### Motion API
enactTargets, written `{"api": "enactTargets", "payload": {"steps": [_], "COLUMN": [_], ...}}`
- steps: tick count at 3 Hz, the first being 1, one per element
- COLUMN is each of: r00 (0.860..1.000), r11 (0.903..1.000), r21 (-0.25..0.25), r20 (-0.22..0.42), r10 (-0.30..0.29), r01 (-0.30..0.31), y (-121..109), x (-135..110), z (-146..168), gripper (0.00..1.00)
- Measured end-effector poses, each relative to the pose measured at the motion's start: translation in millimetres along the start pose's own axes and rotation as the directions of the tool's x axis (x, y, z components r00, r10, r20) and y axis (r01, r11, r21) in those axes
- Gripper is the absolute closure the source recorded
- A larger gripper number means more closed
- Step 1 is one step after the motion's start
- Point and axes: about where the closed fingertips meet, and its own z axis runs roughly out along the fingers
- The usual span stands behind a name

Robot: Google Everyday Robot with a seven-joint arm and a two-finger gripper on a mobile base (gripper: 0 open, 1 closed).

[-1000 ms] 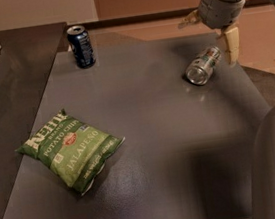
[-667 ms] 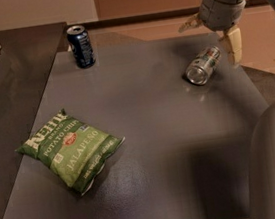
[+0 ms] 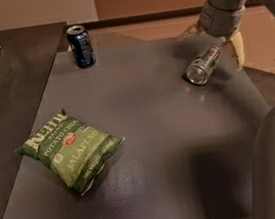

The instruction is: Place 7up can upright

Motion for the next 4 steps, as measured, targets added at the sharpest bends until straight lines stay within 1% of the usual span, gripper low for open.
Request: {"api": "enactTargets", "payload": {"steps": [1, 2, 3, 4], "r00": [0.999, 0.999, 0.999, 0.999], "r11": [0.9992, 0.998, 0.9967, 0.9966], "r21": [-0.022, -0.047, -0.068, -0.069], "r20": [0.0, 0.003, 0.009, 0.013], "r10": [-0.034, -0.042, -0.043, -0.045], "r01": [0.034, 0.042, 0.044, 0.045], "y": [3.0, 3.4, 2.8, 1.7], "x": [3.8, 8.1, 11.6, 14.9], "z": [7.5, 13.6, 20.1, 22.0], "gripper": [0.0, 0.0, 0.18, 0.41]}}
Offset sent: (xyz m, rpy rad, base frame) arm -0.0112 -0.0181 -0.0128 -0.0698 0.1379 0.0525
